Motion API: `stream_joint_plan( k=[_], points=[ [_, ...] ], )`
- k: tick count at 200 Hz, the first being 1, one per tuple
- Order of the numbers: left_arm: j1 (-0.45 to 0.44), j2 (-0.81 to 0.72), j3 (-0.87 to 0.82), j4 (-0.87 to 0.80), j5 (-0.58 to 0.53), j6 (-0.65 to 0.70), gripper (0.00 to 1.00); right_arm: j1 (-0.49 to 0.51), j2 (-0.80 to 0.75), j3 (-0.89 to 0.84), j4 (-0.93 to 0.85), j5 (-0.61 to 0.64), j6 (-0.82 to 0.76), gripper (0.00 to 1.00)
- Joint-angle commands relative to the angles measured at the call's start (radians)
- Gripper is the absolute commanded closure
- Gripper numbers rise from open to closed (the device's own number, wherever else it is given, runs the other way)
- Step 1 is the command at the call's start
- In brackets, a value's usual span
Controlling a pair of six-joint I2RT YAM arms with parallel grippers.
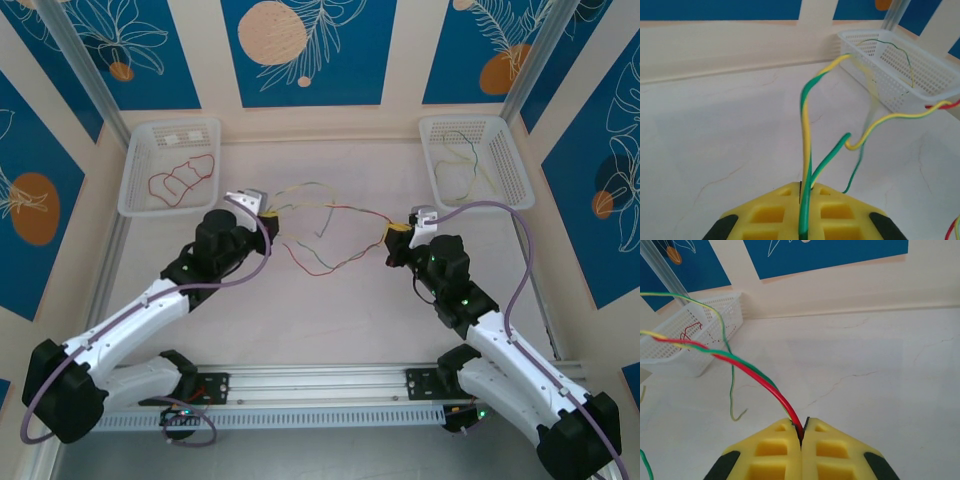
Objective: Untangle the cables
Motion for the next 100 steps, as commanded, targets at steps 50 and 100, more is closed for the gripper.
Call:
stream_joint_plan(
  k=[50,100],
  points=[
    [0.088,-0.038,-0.029,0.009,-0.113,-0.047,0.62,-0.049,-0.013,0.003,-0.012,0.12,0.019,1.0],
    [0.091,-0.013,-0.022,0.047,-0.008,-0.017,0.66,-0.048,-0.015,0.004,0.014,0.079,-0.001,1.0]
  ],
)
